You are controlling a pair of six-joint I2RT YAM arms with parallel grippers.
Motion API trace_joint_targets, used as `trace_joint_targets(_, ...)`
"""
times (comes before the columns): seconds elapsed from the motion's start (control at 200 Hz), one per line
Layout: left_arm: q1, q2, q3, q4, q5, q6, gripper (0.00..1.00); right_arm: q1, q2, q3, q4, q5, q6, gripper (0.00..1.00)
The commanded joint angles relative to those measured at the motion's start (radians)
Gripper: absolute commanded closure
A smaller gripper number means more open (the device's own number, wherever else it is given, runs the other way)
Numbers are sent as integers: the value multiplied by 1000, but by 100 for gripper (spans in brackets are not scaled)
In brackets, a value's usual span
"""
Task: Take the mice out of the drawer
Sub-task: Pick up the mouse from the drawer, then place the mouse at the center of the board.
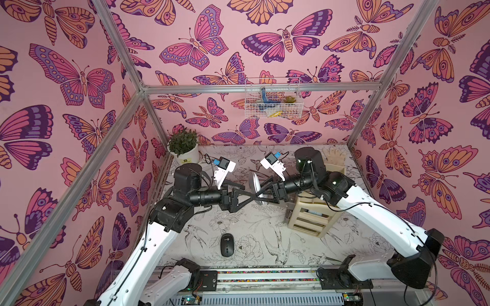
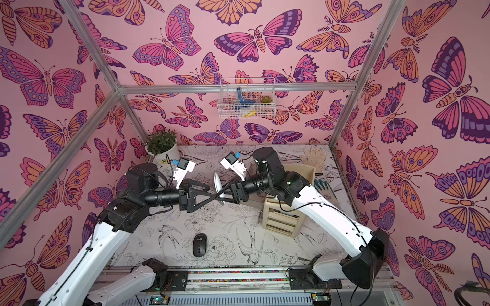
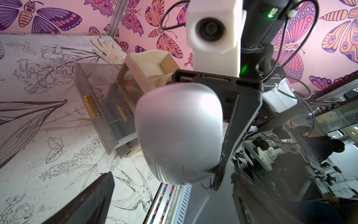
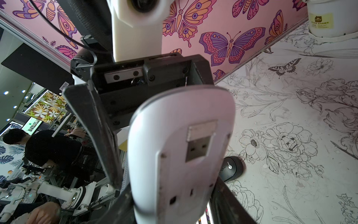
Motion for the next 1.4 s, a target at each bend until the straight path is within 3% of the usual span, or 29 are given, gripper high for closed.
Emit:
trace_joint_targets(0.0,-6,-7,-11,57,-48,-18,0,18,14,12,33,-20,8,43)
trace_joint_targets(0.225,-7,26,-9,99,-49,-40,0,35,21,11,38,-15,8,43)
trace_joint_targets(0.315,-8,32,-13,120,-37,-51,6,39,17,10,41,-17,8,43)
trace_joint_targets(0.756,-17,36,-41,191,32,-86,64,43,24,11,56,-21,10,42)
trace_joint_targets(0.896,-16,21,-62,174,24,-81,62,42,24,18,40,-10,0,36)
trace_joint_targets(1.052,-14,0,-37,9,-82,9,60,27,9,32,-82,47,-65,0)
trace_joint_targets(1.202,-14,4,4,-203,-248,85,58,-94,-75,13,-236,107,-128,1)
trace_joint_targets(1.297,-18,24,-8,-308,-287,90,57,-198,-138,19,-324,195,-144,1)
trace_joint_targets(1.397,-83,47,-71,-384,-347,56,58,-293,-154,96,-421,272,-164,1)
